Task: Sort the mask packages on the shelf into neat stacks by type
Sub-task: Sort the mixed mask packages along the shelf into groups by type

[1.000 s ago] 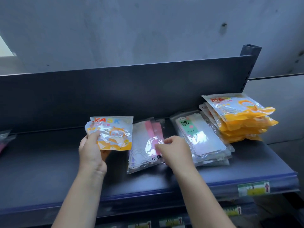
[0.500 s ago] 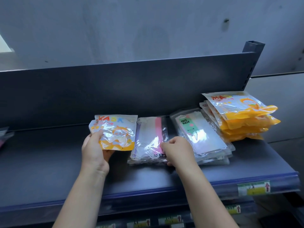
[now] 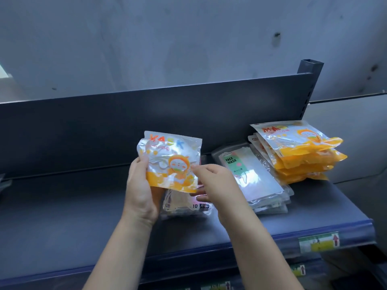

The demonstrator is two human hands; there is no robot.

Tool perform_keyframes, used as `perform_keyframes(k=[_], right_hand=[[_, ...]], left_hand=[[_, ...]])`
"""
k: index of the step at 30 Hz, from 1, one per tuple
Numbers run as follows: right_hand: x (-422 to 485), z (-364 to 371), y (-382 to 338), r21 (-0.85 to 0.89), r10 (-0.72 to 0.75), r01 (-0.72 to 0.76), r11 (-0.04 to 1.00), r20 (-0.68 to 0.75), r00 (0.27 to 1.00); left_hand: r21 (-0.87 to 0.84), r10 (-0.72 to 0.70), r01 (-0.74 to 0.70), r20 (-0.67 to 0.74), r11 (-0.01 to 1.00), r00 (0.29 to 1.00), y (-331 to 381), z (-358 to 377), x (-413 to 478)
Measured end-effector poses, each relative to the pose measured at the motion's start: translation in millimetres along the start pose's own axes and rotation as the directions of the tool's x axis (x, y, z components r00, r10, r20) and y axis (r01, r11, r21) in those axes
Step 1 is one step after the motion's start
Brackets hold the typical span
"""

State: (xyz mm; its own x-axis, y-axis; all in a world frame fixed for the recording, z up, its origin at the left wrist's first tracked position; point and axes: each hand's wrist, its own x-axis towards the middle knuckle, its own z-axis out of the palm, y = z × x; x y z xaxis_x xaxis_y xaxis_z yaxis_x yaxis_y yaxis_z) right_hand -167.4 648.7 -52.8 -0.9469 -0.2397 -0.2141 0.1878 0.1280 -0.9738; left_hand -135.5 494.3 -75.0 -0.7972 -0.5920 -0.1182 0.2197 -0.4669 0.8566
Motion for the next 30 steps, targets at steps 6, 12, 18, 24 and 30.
perform_keyframes(k=[6,12,18,24,30], right_hand=[[15,-43,0,0.097,-0.172,0.212,0.972,-0.315,0.933],[17,-116,-35,-0.298,-0.399,0.270,0.916,-0.597,0.696],[46,-182,-36,-0.454,-0.416,0.097,0.886,-0.686,0.597],[72,-225,-39,-0.507,-0.362,-0.064,0.859,-0.693,0.624],[85,-238,-37,-0.524,-0.314,-0.141,0.840,-0.681,0.662]], left_hand=[[0.313,-0.011,-0.047,0.182,0.949,0.983,-7,48,-7],[0.464,-0.076,-0.047,0.243,0.884,0.967,-27,120,-7],[0.556,-0.076,-0.146,0.357,0.818,0.931,-52,185,-6],[0.686,-0.128,-0.211,0.408,0.696,0.904,-71,227,4],[0.792,-0.183,-0.198,0.362,0.578,0.914,-79,245,26]])
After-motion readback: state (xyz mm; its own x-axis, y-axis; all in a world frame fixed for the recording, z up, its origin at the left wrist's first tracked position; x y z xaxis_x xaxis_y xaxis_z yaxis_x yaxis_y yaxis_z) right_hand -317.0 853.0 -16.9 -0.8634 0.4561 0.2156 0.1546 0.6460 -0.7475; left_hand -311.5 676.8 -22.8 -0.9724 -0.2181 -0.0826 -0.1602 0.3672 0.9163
